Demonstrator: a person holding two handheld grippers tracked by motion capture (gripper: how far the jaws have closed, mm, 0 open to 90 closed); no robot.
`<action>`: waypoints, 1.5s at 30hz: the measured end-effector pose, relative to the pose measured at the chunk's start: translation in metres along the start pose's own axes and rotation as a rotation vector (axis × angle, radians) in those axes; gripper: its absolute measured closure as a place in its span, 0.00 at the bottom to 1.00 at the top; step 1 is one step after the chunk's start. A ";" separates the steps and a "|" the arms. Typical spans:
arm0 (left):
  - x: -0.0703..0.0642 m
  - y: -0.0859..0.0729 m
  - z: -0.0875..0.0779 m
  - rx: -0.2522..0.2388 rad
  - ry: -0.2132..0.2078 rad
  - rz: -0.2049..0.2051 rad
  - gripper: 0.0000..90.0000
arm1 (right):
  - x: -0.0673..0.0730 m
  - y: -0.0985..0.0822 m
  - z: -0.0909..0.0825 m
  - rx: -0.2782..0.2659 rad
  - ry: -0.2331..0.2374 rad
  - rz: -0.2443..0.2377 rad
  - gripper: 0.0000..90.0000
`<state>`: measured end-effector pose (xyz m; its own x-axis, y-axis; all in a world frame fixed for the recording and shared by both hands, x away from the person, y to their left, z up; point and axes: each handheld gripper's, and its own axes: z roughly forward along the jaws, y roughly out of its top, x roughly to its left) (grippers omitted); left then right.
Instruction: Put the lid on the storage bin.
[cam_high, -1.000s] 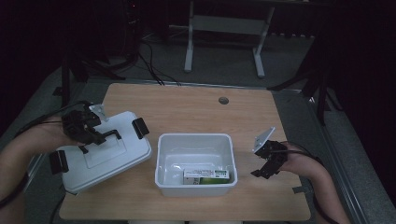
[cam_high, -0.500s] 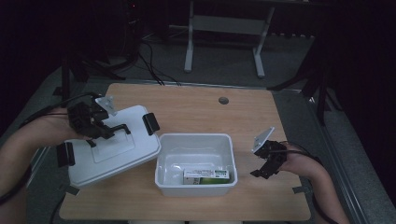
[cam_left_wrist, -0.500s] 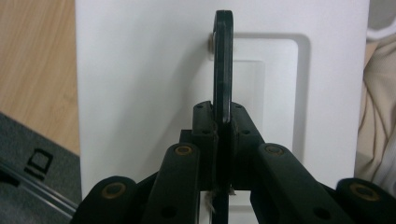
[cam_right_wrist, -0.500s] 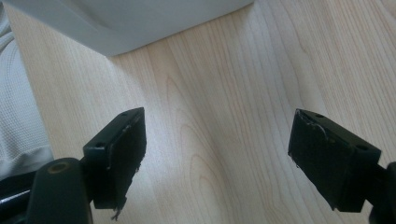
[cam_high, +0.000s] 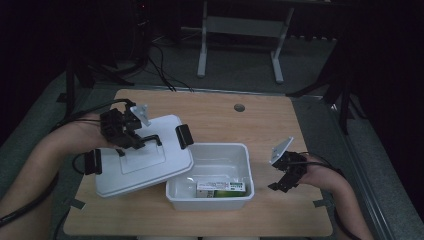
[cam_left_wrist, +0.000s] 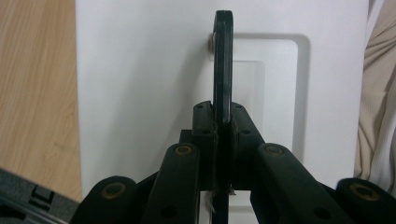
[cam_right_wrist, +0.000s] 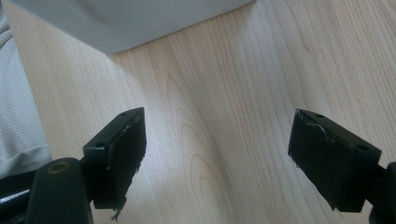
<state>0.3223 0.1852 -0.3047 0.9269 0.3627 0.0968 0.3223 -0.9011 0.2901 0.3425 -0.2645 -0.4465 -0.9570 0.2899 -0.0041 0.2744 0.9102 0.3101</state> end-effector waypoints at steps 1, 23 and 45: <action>0.000 0.004 0.001 -0.006 -0.003 0.004 0.94 | 0.000 0.000 0.000 0.000 0.001 0.002 0.21; -0.016 0.071 0.031 -0.019 -0.068 0.122 0.94 | 0.001 -0.009 0.002 -0.003 0.008 0.020 0.21; -0.037 0.129 0.045 -0.044 -0.135 0.234 0.94 | 0.000 -0.012 0.005 -0.007 0.017 0.022 0.21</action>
<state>0.3381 0.0449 -0.3138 0.9933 0.1084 0.0389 0.0907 -0.9445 0.3159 0.3396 -0.2744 -0.4547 -0.9521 0.3052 0.0187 0.2952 0.9013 0.3170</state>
